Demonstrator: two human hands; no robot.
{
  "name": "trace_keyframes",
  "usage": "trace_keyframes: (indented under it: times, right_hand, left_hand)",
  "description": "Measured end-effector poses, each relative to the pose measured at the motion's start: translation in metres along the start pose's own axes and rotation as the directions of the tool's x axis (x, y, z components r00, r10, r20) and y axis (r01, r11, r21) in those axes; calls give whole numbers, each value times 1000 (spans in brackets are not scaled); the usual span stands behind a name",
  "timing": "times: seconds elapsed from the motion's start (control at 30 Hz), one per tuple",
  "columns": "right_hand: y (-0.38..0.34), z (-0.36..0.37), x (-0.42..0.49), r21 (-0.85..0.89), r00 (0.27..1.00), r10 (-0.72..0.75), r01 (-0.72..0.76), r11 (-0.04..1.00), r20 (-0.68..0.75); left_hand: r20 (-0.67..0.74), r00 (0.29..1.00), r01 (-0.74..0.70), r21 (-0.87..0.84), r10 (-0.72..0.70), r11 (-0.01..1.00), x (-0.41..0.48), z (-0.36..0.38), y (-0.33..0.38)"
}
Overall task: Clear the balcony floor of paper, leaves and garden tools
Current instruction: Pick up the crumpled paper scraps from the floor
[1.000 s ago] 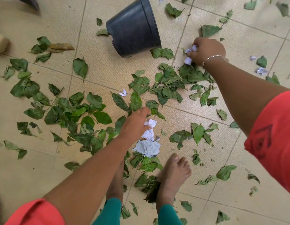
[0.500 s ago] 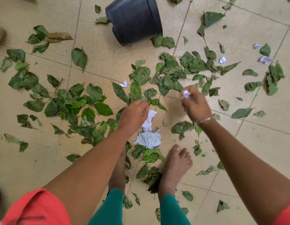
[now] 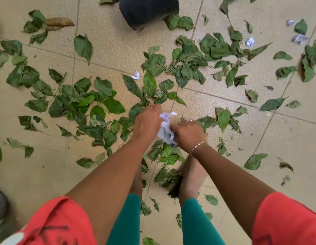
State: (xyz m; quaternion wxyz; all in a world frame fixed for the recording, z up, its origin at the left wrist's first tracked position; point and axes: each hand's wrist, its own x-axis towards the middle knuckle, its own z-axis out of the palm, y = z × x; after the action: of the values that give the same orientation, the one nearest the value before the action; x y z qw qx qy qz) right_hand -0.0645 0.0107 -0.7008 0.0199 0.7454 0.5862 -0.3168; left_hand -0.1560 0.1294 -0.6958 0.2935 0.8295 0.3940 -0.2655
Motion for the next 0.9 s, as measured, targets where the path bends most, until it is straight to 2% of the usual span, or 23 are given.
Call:
trace_keyframes:
  times: [0.07,0.1,0.17,0.23,0.3,0.33,0.4,0.47,0.53,0.6,0.73,0.83,0.9]
  right_hand:
    - [5,-4,1,226,994,105,-102,969,-5]
    - [7,-9,-1,338,983,171,-182,923,61]
    - [12,-16,-4,577,971,226,-231,783,82]
    - [15,-24,-4,758,953,297,-234,609,56]
    - [20,-23,0,857,932,343,-269,439,116]
    - [21,-24,2,881,922,354,-293,372,157]
    - [21,-28,11,894,917,362,-297,336,168]
    - [18,-33,22,879,922,362,-282,383,138]
    - [14,-37,32,809,931,351,-279,517,97]
    - [9,-42,42,732,943,323,-276,623,81]
    - [-5,-56,61,521,968,249,-219,825,12]
    - [-10,-57,79,399,987,147,-158,903,58]
    - [-8,-60,89,402,965,247,-261,878,89]
  left_hand:
    - [-48,999,-12,-132,6,991,-4,-4,-4]
    - [-80,997,-23,-216,6,976,-6,-8,-7]
    - [-171,983,-16,-416,-61,909,-12,-19,-12]
    - [-203,958,31,-631,-203,775,-15,-35,-20]
    - [-203,930,45,-764,-307,643,-11,-48,-34]
    - [-207,918,51,-784,-338,619,-7,-53,-41]
    - [-227,904,61,-772,-364,632,1,-63,-52]
    - [-271,903,63,-686,-335,725,12,-71,-57]
    - [-297,912,108,-489,-282,866,26,-76,-58]
    - [-292,929,120,-338,-226,933,41,-79,-56]
    - [-289,949,101,-103,-127,990,64,-79,-52]
    - [-295,945,113,-119,-144,986,71,-80,-53]
    - [-318,928,138,-185,-192,973,70,-81,-55]
